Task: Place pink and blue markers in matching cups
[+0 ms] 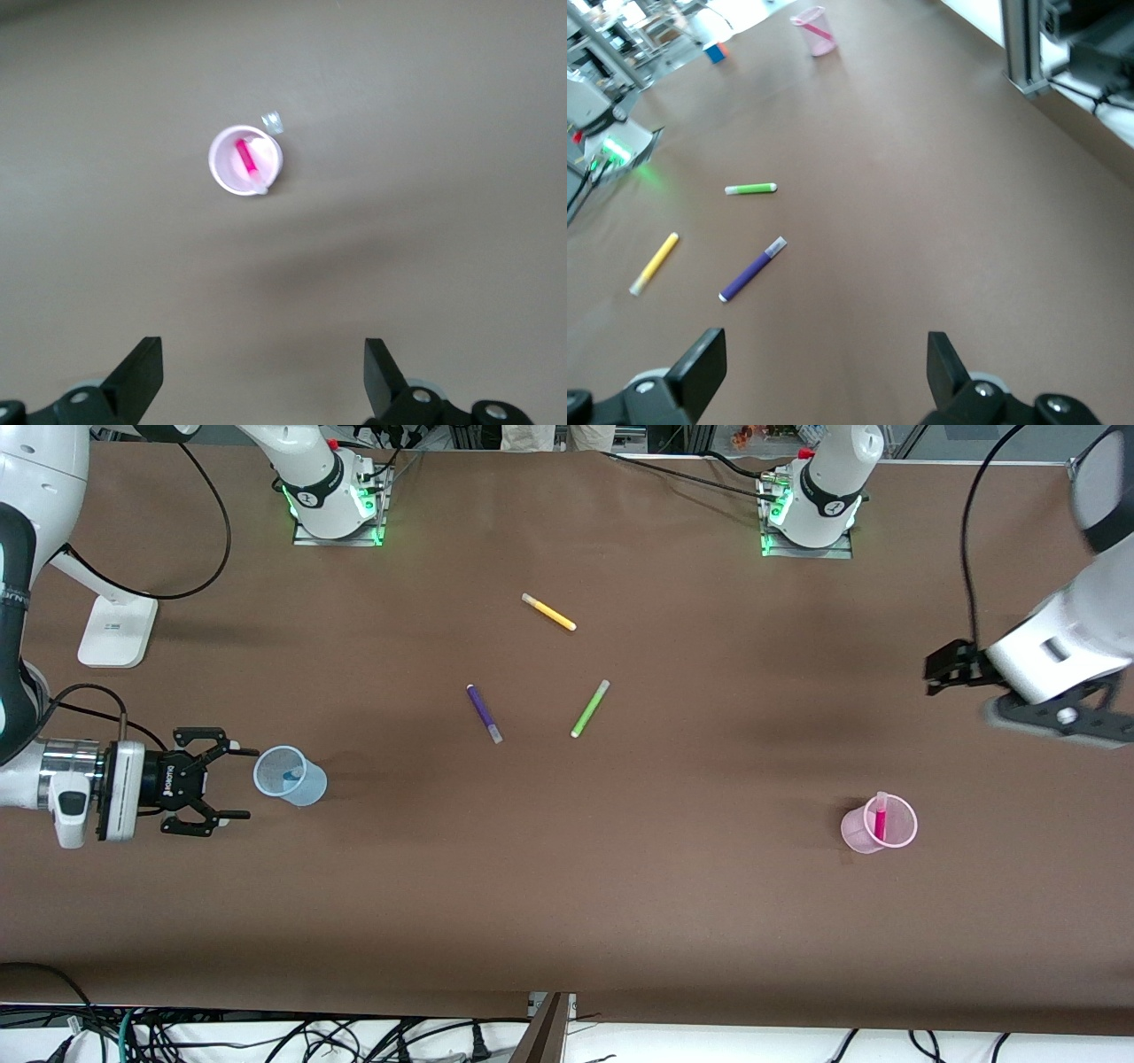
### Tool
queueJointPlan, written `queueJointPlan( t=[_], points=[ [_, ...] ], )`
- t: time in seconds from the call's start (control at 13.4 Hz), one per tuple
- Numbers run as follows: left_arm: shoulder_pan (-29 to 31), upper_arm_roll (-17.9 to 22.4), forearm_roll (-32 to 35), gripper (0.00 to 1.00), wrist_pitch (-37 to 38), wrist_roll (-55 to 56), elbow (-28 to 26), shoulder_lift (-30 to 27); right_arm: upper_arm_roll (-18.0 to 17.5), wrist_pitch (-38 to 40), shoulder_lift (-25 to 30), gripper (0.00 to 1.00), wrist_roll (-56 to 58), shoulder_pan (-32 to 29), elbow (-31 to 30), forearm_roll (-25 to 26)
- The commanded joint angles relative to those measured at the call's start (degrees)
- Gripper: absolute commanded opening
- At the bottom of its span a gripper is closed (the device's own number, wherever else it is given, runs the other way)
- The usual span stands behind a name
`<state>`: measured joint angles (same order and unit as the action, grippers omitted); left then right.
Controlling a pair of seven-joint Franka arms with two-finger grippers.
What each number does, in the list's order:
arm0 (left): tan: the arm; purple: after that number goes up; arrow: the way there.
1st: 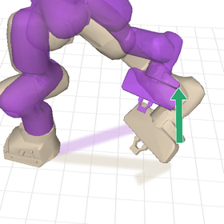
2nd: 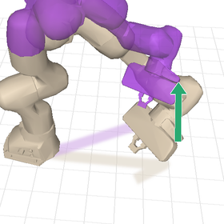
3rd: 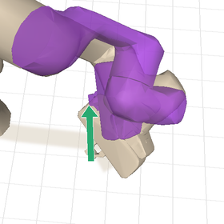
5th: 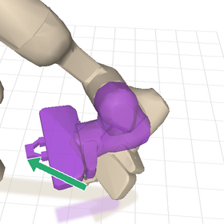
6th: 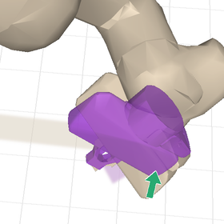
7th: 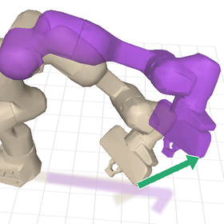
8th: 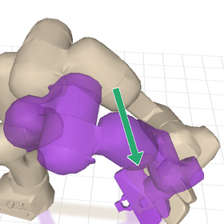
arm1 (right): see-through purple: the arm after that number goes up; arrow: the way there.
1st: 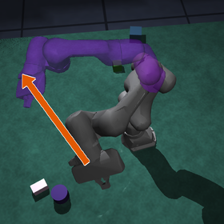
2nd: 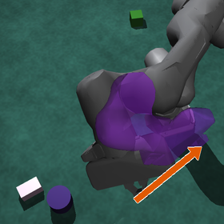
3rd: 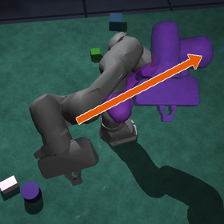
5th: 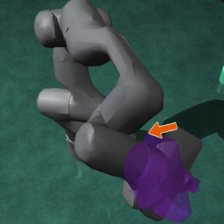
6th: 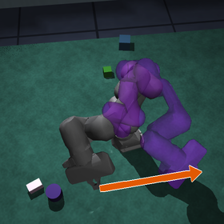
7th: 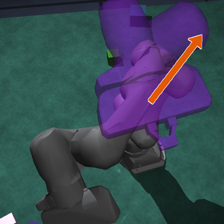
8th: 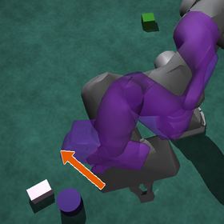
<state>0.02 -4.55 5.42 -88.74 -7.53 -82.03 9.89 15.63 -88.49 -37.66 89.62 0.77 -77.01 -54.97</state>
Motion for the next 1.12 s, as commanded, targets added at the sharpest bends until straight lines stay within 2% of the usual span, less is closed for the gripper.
queueJointPlan(
  t=[0.0, 0.22, 0.3, 0.45, 0.6, 0.75, 0.9, 1.05],
  points=[
    [-0.89, -0.02, 1.52, 1.00, -0.30, -0.29, 1.26, 0.74, -0.42, 0.87, 0.13, 1.00, -14.33, 0.89, 3.52, 3.72],
    [0.41, -0.37, 0.48, 1.00, -1.78, -0.64, -2.86, -3.64, -0.33, 0.95, 0.48, 1.00, -29.80, 2.12, 6.33, 9.24],
    [0.33, -0.03, -1.18, 1.00, -2.14, -1.08, -6.79, -7.31, -0.51, 1.91, 1.44, 1.00, -36.55, 2.39, 6.43, 10.40],
    [1.02, -0.02, -2.51, 1.00, -9.92, -0.81, -19.87, -15.93, -0.16, 4.02, 1.45, 1.00, -46.08, 3.79, 6.61, 13.64],
    [3.58, -0.02, -6.46, 1.00, -7.87, -0.99, -19.49, -15.78, -0.50, 4.29, 2.76, 1.00, -53.72, 4.58, 6.61, 17.60],
    [2.18, -0.64, -4.73, 1.00, -4.62, -0.56, -17.73, -15.78, -1.55, 4.21, 4.43, 1.00, -62.33, 6.25, 6.26, 23.56],
    [-0.10, 0.06, -2.96, 1.00, -3.02, -0.55, -16.41, -15.35, -5.50, 4.12, 8.28, 1.00, -71.55, 6.00, 3.64, 32.16],
    [-0.02, -0.02, -2.61, 1.00, -2.93, -0.46, -16.14, -14.91, -8.58, 3.59, 14.51, 1.00, -81.66, 5.91, -2.94, 39.03]
  ],
)
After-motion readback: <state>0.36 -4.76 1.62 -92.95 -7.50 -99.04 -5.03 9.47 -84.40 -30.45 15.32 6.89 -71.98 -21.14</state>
